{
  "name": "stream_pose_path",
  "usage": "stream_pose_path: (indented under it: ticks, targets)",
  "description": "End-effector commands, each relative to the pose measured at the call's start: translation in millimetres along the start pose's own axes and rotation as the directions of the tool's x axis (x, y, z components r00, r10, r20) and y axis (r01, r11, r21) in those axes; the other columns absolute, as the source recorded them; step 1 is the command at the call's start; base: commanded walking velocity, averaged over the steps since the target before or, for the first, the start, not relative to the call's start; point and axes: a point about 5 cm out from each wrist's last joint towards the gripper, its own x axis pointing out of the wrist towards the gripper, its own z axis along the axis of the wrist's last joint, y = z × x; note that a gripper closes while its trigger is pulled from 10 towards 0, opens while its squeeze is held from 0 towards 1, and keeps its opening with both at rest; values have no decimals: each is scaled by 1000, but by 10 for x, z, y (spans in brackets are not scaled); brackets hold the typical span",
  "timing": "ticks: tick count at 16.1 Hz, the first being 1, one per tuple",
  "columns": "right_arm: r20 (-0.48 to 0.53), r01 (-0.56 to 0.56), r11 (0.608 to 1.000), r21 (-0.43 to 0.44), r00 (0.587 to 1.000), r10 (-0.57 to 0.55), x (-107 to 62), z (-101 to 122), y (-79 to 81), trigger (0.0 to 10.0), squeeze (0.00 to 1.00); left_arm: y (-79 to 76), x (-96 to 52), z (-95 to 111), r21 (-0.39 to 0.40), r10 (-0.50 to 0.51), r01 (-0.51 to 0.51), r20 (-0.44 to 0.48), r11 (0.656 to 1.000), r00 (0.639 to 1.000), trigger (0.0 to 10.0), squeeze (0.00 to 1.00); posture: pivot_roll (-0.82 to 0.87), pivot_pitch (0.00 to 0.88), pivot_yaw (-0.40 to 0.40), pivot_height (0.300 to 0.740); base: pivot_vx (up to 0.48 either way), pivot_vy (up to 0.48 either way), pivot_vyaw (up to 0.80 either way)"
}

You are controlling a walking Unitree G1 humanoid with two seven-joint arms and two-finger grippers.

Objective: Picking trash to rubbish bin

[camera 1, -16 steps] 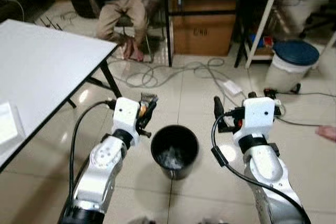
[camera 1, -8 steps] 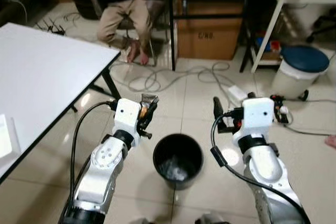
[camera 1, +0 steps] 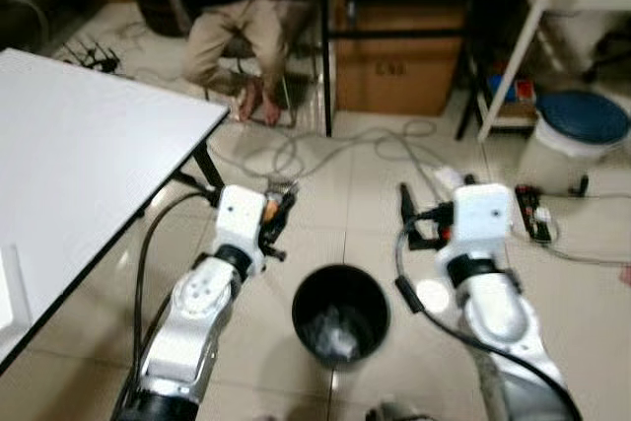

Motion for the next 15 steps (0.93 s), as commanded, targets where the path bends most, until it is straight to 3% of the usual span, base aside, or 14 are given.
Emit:
stream_pose_path:
  ticks: [1,11,15]
  targets:
    - [8,-16,1000,7,1000,16,-1,20,63,10000,0,78,-29,-7,16,18,-17,-11,1000,1000,10000,0,-110,148,76,740,330,0,0]
    - [-9,-4,1000,30,1000,5,18,-19,69,10000,0,25,-21,-36,14,-16,16,-18,1000,1000,10000,0,-103,146,75,740,30,0,0]
    - [-18,3,999,38,1000,-2,22,-32,56,10000,0,2,0,-29,15,-30,30,-16,999,999,10000,0,-106,146,78,740,0,0,-728]
